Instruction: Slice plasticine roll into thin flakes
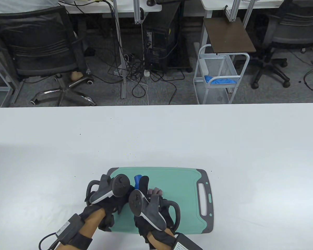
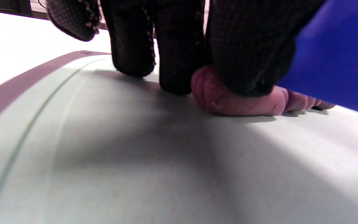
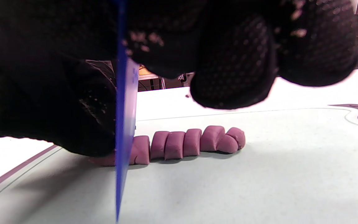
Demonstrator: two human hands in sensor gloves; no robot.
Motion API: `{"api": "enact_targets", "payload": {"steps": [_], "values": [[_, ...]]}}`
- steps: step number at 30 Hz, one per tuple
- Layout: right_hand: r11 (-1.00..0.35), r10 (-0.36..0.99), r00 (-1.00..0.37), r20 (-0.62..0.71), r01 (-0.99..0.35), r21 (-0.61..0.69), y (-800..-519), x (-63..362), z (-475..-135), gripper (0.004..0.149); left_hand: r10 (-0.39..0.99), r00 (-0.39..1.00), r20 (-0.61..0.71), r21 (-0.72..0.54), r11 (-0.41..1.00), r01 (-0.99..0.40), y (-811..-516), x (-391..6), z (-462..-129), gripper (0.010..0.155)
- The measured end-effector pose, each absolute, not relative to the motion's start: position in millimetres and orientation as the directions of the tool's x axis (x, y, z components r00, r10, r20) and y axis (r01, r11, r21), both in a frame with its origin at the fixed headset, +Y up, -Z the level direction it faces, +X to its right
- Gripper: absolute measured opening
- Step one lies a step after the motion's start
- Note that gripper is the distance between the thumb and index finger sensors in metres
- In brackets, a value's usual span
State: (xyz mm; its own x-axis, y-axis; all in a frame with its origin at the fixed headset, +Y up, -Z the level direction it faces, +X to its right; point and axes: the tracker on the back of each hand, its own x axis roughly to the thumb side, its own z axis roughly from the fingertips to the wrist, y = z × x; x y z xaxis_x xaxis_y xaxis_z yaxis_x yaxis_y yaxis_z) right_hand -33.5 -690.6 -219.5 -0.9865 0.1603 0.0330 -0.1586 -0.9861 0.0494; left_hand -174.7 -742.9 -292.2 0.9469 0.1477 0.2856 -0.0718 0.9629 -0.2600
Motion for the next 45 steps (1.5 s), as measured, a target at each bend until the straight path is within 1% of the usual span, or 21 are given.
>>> {"api": "enact_targets", "payload": {"steps": [11,29,35,41,45], "values": [[-0.985,0.169,-0.985,0.041,-0.167,0.049,-703,-35,-227,0.085,0.162,0.947,0.278,-0.257,0.962,-0.089,-743,-176,-293,0.047],[-0.996,0.088,-0.994,0.068,-0.089,-0.015,-727,-50,-234,0.085,0.169,0.945,0.278,-0.257,0.962,-0.096,-743,-176,-293,0.046],[-0.996,0.091,-0.994,0.052,-0.092,-0.014,-729,-53,-243,0.085,0.16,0.945,0.286,-0.26,0.962,-0.084,-742,-177,-292,0.048],[-0.995,0.096,-0.994,0.049,-0.096,-0.005,-731,-52,-244,0.085,0.135,0.954,0.267,-0.342,0.939,-0.038,-739,-180,-290,0.052],[-0.995,0.098,-0.994,0.046,-0.098,-0.001,-728,-51,-243,0.085,0.129,0.955,0.268,-0.296,0.954,-0.046,-740,-180,-289,0.05]]}}
